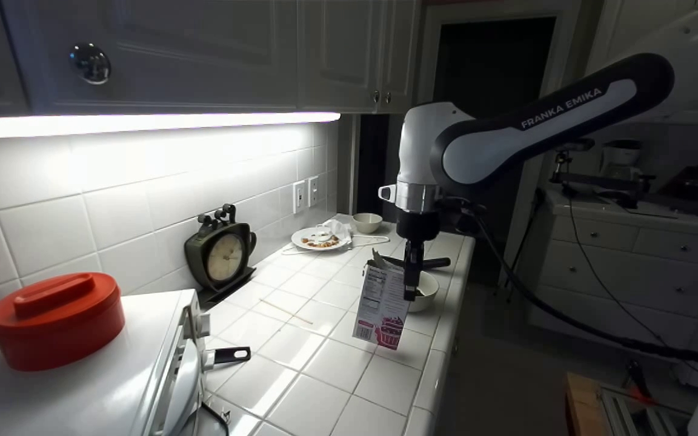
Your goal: Turn the box on the table around
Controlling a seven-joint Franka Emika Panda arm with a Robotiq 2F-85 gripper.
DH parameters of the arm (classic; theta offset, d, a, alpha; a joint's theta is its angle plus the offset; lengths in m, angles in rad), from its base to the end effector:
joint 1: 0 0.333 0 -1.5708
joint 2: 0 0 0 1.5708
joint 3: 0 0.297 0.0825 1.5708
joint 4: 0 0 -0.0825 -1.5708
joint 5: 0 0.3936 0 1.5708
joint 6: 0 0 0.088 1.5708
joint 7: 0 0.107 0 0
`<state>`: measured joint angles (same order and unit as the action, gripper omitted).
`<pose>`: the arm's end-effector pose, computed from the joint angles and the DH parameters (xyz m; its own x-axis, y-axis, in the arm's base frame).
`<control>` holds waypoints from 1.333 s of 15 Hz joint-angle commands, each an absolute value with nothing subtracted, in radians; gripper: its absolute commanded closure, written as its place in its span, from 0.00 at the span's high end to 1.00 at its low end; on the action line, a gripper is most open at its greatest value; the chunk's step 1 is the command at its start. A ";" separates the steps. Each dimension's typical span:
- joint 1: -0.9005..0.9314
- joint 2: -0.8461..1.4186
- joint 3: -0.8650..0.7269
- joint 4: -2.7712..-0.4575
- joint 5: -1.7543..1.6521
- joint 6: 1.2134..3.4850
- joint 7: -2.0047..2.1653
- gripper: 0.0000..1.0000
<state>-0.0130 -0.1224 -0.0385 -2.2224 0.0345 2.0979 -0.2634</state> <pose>0.5142 -0.0250 0.4032 0.9811 0.1935 0.0065 0.1936 -0.9805 -0.0339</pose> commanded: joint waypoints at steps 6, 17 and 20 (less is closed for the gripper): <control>-0.015 -0.117 -0.038 -2.218 0.021 2.103 -0.238 0.16; -0.044 -0.014 -0.041 -2.130 0.010 2.075 0.111 0.16; -0.042 0.021 -0.042 -2.101 0.005 2.048 0.188 0.16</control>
<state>-0.0407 -0.0197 -0.0436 -2.1564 0.0276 2.0944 0.1080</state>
